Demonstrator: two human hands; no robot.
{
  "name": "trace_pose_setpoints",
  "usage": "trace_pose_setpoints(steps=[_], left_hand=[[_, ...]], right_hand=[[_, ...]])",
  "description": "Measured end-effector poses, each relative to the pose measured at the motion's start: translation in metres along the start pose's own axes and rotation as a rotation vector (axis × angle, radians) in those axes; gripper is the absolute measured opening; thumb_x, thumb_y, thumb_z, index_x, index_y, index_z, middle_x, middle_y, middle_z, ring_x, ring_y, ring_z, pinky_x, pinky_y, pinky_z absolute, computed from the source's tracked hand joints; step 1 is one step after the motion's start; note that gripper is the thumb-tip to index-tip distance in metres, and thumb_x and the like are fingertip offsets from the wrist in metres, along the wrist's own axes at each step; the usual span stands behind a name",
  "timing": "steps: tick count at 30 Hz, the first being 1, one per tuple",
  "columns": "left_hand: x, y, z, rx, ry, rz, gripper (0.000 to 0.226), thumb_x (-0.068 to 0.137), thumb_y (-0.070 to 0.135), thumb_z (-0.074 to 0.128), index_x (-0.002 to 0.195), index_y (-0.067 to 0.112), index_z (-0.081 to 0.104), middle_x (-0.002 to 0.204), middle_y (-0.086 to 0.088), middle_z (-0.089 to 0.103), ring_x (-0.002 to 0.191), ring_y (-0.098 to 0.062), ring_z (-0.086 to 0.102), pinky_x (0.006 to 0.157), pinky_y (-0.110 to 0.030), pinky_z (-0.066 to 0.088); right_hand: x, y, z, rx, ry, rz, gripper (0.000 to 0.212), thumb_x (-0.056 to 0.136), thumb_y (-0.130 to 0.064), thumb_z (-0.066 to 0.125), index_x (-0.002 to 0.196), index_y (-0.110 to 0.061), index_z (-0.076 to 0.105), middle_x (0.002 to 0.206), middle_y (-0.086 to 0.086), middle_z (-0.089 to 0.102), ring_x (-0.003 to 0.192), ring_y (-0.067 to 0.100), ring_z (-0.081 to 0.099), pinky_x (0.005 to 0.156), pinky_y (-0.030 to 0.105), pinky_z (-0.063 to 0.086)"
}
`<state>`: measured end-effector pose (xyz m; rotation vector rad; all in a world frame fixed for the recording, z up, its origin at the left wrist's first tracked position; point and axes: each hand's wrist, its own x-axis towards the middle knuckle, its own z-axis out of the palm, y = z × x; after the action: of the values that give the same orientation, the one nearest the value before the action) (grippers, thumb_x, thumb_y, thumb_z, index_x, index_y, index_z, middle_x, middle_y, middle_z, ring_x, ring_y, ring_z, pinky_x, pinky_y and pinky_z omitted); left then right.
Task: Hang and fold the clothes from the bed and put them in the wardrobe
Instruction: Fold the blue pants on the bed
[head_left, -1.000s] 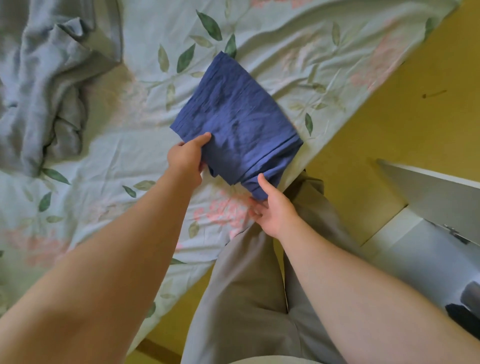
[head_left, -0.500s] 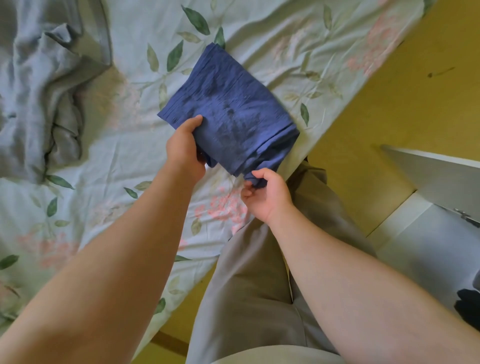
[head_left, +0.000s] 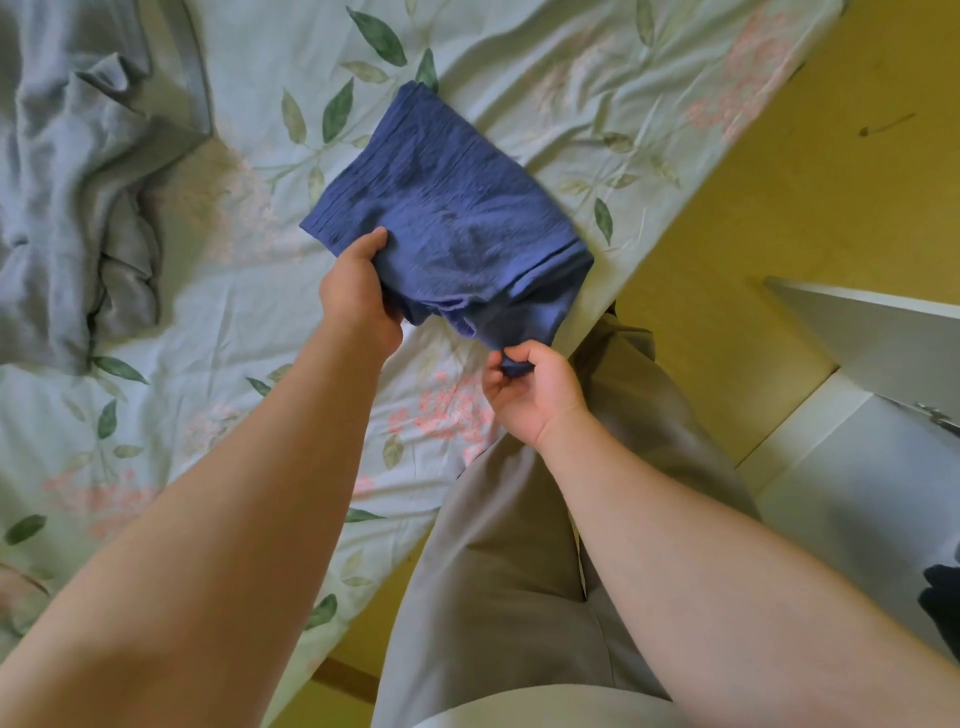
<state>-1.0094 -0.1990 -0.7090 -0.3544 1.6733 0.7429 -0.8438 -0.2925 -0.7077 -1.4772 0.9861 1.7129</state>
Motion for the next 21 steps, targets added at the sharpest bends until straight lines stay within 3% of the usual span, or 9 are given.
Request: trace_pose_setpoints(steps=[3, 9, 12, 14, 15, 17, 19, 21], left_hand=[[0.0, -0.001, 0.0, 0.008, 0.011, 0.001, 0.032, 0.086, 0.018, 0.074, 0.115, 0.012, 0.064, 0.11, -0.009, 0.076, 0.101, -0.033, 0.074, 0.086, -0.047, 0.06], [0.003, -0.013, -0.005, 0.034, 0.044, -0.003, 0.031, 0.085, 0.021, 0.074, 0.113, 0.014, 0.064, 0.109, -0.007, 0.077, 0.102, -0.033, 0.074, 0.072, -0.041, 0.056], [0.004, -0.017, -0.009, 0.048, 0.043, -0.001, 0.031, 0.085, 0.024, 0.076, 0.113, 0.015, 0.067, 0.107, -0.005, 0.078, 0.104, -0.032, 0.073, 0.074, -0.04, 0.056], [0.003, -0.018, -0.012, 0.056, 0.033, 0.02, 0.029, 0.085, 0.022, 0.078, 0.111, 0.015, 0.068, 0.102, -0.002, 0.079, 0.098, -0.028, 0.075, 0.081, -0.04, 0.061], [0.001, -0.018, -0.013, 0.061, 0.025, 0.033, 0.028, 0.084, 0.02, 0.079, 0.11, 0.014, 0.068, 0.1, -0.002, 0.079, 0.093, -0.027, 0.076, 0.08, -0.041, 0.062], [-0.006, -0.014, -0.012, 0.065, 0.014, 0.055, 0.031, 0.083, 0.016, 0.08, 0.111, 0.012, 0.067, 0.096, -0.003, 0.079, 0.084, -0.023, 0.077, 0.069, -0.035, 0.062], [-0.021, -0.009, -0.007, 0.076, -0.004, 0.081, 0.034, 0.083, 0.014, 0.079, 0.115, 0.009, 0.067, 0.097, -0.005, 0.079, 0.077, -0.021, 0.077, 0.062, -0.029, 0.059], [-0.042, -0.003, 0.002, 0.092, -0.034, 0.113, 0.033, 0.083, 0.01, 0.078, 0.114, 0.007, 0.066, 0.098, -0.008, 0.078, 0.08, -0.022, 0.077, 0.064, -0.031, 0.06]], right_hand=[[-0.001, -0.007, -0.017, -0.032, 0.098, -0.033, 0.016, 0.089, 0.005, 0.043, 0.085, -0.007, 0.054, 0.072, 0.007, 0.046, 0.052, 0.015, 0.047, 0.044, 0.022, 0.037], [-0.001, -0.013, -0.035, -0.126, 0.221, -0.034, 0.011, 0.091, -0.002, 0.045, 0.085, -0.008, 0.052, 0.07, 0.005, 0.041, 0.053, 0.015, 0.04, 0.052, 0.026, 0.034], [0.0, -0.011, -0.035, -0.294, 0.408, -0.02, 0.019, 0.094, -0.005, 0.044, 0.076, -0.009, 0.049, 0.063, 0.003, 0.042, 0.051, 0.016, 0.038, 0.048, 0.026, 0.036], [-0.004, -0.006, -0.028, -0.521, 0.583, -0.083, 0.01, 0.093, -0.007, 0.05, 0.088, -0.006, 0.059, 0.075, 0.008, 0.056, 0.06, 0.022, 0.051, 0.056, 0.029, 0.041], [-0.006, -0.003, -0.025, -0.665, 0.666, -0.189, 0.014, 0.09, -0.01, 0.057, 0.103, -0.005, 0.061, 0.092, 0.012, 0.062, 0.074, 0.029, 0.059, 0.064, 0.032, 0.044], [-0.012, 0.006, -0.016, -1.083, 0.69, -0.557, 0.05, 0.077, -0.017, 0.072, 0.123, -0.01, 0.053, 0.125, 0.015, 0.056, 0.104, 0.036, 0.059, 0.08, 0.036, 0.048], [-0.028, 0.014, -0.004, -1.573, 0.434, -1.06, 0.074, 0.067, -0.026, 0.081, 0.132, -0.016, 0.047, 0.135, 0.013, 0.044, 0.116, 0.035, 0.05, 0.092, 0.042, 0.046], [-0.044, 0.021, 0.014, -1.847, 0.254, -1.336, 0.09, 0.065, -0.037, 0.084, 0.141, -0.02, 0.041, 0.144, 0.011, 0.037, 0.126, 0.034, 0.045, 0.098, 0.045, 0.042]])
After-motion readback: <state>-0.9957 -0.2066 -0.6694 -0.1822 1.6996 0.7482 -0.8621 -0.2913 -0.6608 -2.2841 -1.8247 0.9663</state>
